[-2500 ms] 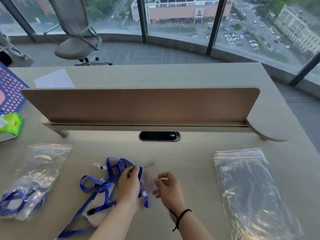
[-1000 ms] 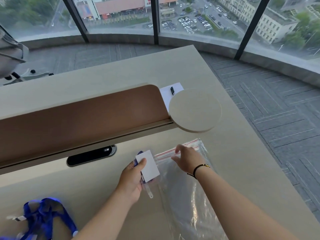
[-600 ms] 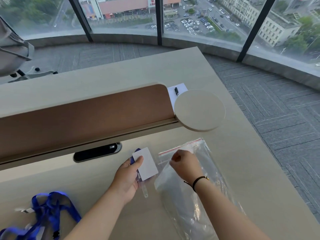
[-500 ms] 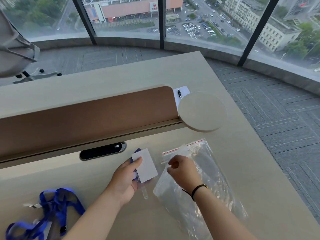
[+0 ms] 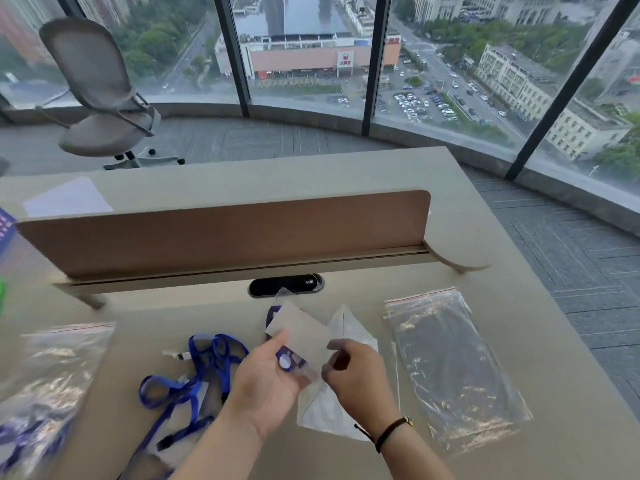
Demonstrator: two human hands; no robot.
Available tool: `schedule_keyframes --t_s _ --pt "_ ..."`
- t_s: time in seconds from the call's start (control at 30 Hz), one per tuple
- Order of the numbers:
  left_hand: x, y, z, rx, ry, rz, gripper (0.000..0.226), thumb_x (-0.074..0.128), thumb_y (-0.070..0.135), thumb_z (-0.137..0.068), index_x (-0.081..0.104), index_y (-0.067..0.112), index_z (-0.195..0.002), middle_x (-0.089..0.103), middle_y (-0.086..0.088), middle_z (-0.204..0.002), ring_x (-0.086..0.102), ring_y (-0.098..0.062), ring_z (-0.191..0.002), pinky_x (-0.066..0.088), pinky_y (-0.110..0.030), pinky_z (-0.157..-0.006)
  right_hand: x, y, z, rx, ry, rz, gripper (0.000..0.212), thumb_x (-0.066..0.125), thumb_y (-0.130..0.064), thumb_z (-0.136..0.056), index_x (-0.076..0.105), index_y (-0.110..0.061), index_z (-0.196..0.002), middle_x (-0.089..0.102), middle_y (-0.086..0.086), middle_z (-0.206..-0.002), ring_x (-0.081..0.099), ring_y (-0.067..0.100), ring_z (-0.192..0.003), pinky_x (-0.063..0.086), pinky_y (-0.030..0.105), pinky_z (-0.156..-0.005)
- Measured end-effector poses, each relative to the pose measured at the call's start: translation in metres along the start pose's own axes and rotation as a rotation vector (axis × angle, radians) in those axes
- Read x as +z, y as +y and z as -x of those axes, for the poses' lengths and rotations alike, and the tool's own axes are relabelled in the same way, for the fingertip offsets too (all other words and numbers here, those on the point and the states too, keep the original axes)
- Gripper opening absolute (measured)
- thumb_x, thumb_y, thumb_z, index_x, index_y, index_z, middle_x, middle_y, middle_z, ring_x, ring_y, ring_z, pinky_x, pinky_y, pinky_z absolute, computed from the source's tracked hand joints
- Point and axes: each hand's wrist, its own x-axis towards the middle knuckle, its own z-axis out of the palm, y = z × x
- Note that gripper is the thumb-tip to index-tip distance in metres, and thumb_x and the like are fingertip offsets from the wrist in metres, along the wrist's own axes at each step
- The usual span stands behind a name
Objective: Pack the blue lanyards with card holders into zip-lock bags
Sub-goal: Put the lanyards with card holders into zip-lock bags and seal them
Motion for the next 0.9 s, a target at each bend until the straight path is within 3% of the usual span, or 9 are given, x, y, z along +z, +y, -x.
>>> schedule_keyframes --t_s 0.07,0.13,0.23,0.4,0.5,0.57,0.63,0.8,0.9 --pt "-0.016 0.010 0.014 0.060 0.013 0.007 0.023 0.049 0.016 -0.099 0.061 0.001 -0.113 0.071 -0.018 -0.091 0.064 -0.038 -0.110 0.042 -0.059 -0.109 0.012 -0.014 0.013 -0.021 -0.001 -0.022 0.041 0.063 -0.003 -0.077 0.069 -0.016 -0.115 0.069 -0.002 -0.073 0.066 0.010 -0.068 0.057 0.023 -0.065" --pt "-0.029 0.021 0.028 0.113 0.023 -0.003 0.027 0.060 0.016 -0.092 0.061 0.005 -0.116 0.068 -0.021 -0.105 0.063 -0.037 -0.107 0.048 -0.052 -0.102 0.023 -0.026 0.025 -0.023 -0.003 -0.047 0.039 0.063 -0.001 -0.077 0.069 -0.016 -0.113 0.068 0.003 -0.070 0.065 0.012 -0.062 0.060 0.036 -0.068" --pt "-0.046 0.033 0.045 0.203 0.031 -0.109 0.011 0.055 0.007 -0.096 0.066 0.010 -0.097 0.070 -0.015 -0.084 0.067 -0.026 -0.080 0.054 -0.037 -0.077 0.037 -0.043 0.040 -0.008 -0.008 -0.103 0.041 0.062 0.002 -0.076 0.069 -0.014 -0.113 0.064 0.004 -0.066 0.059 0.011 -0.056 0.060 0.044 -0.065" --pt "-0.066 0.045 0.062 0.343 0.091 -0.307 0.020 0.052 0.003 -0.100 0.067 0.010 -0.112 0.066 -0.017 -0.092 0.062 -0.027 -0.082 0.052 -0.034 -0.070 0.053 -0.061 0.058 0.004 -0.017 -0.141 0.054 0.058 0.008 -0.075 0.064 -0.009 -0.126 0.061 0.004 -0.070 0.058 0.010 -0.053 0.061 0.032 -0.059" --pt "-0.077 0.049 0.064 0.413 0.102 -0.407 0.030 0.054 0.009 -0.099 0.063 0.016 -0.127 0.068 -0.015 -0.099 0.057 -0.037 -0.085 0.049 -0.048 -0.072 0.062 -0.068 0.065 0.021 -0.018 -0.150 0.062 0.058 0.008 -0.075 0.056 -0.009 -0.135 0.062 0.003 -0.073 0.059 0.012 -0.053 0.054 0.020 -0.052" --pt "-0.080 0.052 0.070 0.440 0.059 -0.457 0.025 0.055 0.012 -0.099 0.068 0.018 -0.120 0.072 -0.021 -0.109 0.066 -0.043 -0.100 0.053 -0.059 -0.089 0.067 -0.071 0.069 0.019 -0.014 -0.159 0.065 0.059 0.006 -0.075 0.054 -0.011 -0.138 0.065 0.001 -0.076 0.061 0.011 -0.050 0.050 0.015 -0.051" --pt "-0.084 0.054 0.073 0.488 0.076 -0.566 0.016 0.059 0.018 -0.095 0.072 0.020 -0.104 0.072 -0.023 -0.098 0.065 -0.047 -0.093 0.054 -0.062 -0.085 0.071 -0.072 0.071 0.013 -0.003 -0.157 0.069 0.061 0.003 -0.075 0.050 -0.013 -0.141 0.070 0.005 -0.091 0.064 0.010 -0.051 0.049 0.013 -0.053" --pt "-0.088 0.049 0.072 0.542 0.070 -0.986 0.027 0.054 0.008 -0.097 0.070 0.030 -0.101 0.071 -0.006 -0.085 0.064 -0.017 -0.075 0.054 -0.032 -0.072 0.081 -0.079 0.077 -0.024 0.001 -0.110 0.070 0.061 0.001 -0.077 0.045 -0.013 -0.143 0.069 0.007 -0.110 0.068 0.012 -0.060 0.055 0.019 -0.058" --pt "-0.089 0.044 0.071 0.494 0.010 -1.094 0.033 0.051 0.011 -0.099 0.065 0.041 -0.105 0.071 0.009 -0.091 0.065 -0.006 -0.082 0.054 -0.023 -0.076 0.087 -0.083 0.078 -0.050 0.000 -0.096 0.069 0.064 -0.001 -0.080 0.042 -0.011 -0.145 0.047 -0.002 -0.138 0.068 0.009 -0.064 0.056 0.019 -0.057"
